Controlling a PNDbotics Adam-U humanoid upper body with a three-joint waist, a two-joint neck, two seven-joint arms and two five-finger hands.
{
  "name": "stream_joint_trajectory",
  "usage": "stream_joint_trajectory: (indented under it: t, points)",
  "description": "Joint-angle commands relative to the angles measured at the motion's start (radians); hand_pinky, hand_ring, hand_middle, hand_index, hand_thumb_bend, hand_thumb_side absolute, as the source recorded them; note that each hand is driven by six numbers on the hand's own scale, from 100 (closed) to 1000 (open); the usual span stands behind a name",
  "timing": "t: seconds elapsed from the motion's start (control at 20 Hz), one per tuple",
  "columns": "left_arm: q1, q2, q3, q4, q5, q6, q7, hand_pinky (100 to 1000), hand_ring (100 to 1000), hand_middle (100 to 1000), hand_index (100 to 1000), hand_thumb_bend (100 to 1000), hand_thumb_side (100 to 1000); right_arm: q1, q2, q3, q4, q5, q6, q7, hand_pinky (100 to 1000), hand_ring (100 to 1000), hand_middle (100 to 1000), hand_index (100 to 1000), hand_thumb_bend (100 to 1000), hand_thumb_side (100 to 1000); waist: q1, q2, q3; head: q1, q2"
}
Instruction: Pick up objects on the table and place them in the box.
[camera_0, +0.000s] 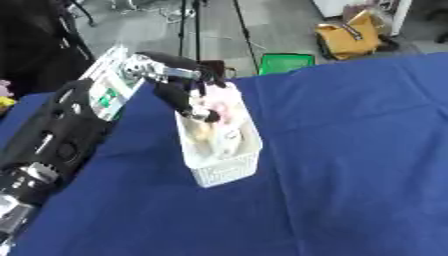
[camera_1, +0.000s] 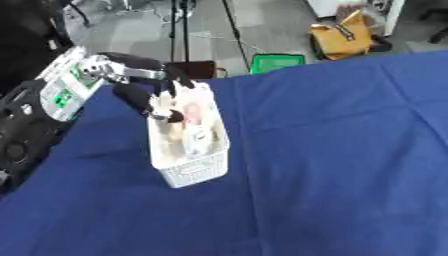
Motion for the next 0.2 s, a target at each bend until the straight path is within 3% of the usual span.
stream_joint_trajectory:
  t: [0.05,0.2]
  points:
    - [-0.021,0.021,0.010,-0.015,-0.007,0.000,-0.020,768,906,1000,1000,482,678,-0.007,-0.017,0.002,-0.023,-0.008,0.000,0.002,665,512,439,671,100,758,-0.006,-0.020,0.000,-0.001,0.007]
    - [-0.021,0.022,0.014,-0.016,-0.019,0.001,-0.022,757,893,1000,1000,478,676,-0.006,-0.017,0.003,-0.023,-0.009,0.000,0.003,665,511,438,670,100,757,-0.007,-0.021,0.000,-0.001,0.006]
